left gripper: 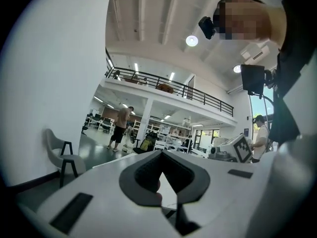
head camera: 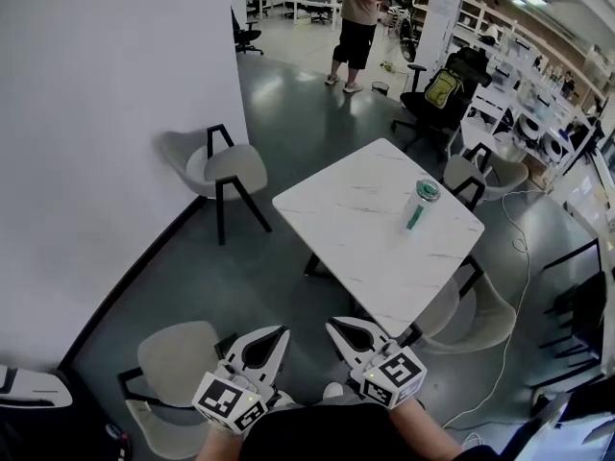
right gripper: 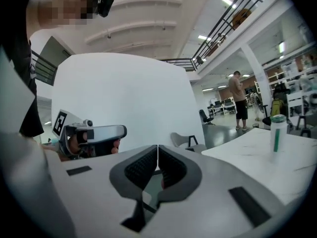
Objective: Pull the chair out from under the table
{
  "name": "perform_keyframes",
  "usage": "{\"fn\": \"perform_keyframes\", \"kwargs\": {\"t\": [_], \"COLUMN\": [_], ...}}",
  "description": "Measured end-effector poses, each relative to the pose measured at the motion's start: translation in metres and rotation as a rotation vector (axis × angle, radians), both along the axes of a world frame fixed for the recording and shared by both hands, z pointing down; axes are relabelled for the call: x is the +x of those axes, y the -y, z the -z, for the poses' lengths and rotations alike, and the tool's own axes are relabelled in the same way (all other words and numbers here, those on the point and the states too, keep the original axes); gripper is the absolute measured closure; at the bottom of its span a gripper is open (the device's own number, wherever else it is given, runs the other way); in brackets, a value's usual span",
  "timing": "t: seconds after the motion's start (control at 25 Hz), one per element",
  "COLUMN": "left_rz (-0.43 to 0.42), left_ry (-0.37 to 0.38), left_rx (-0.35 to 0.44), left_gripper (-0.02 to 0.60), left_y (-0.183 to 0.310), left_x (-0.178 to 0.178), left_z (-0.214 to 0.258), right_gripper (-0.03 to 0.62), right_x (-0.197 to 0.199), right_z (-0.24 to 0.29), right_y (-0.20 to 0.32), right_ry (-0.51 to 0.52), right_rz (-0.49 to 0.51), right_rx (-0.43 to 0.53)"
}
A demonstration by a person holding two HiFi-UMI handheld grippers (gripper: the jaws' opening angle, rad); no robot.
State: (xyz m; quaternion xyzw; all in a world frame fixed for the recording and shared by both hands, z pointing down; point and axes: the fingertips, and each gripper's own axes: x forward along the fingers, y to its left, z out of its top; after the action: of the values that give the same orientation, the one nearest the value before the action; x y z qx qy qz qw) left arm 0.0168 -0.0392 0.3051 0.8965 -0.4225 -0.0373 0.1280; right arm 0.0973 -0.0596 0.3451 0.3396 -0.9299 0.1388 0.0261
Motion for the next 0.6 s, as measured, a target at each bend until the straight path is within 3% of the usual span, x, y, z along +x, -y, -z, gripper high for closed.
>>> {"fn": "perform_keyframes", "kwargs": {"t": [0.28, 0.6], "left_rz": [-0.077, -0.087], "left_ry": [-0.054, -0.028], "left_rx": [0.025, 0.03], "left_gripper": [0.578, 0.578], "left_y": [-0.005, 0.006], "left_x": [0.034, 0.049], "left_z": [0.024, 0.027], "right_gripper": [0.574, 0.58], "right_x": [0.057, 0.082], "right_z": [0.033, 0.039], "right_y": [-0.009, -0.012], "right_ry": [0.045, 0.025], "right_rz": [-0.099, -0.168], "right_rx": [0.039, 0.084]}}
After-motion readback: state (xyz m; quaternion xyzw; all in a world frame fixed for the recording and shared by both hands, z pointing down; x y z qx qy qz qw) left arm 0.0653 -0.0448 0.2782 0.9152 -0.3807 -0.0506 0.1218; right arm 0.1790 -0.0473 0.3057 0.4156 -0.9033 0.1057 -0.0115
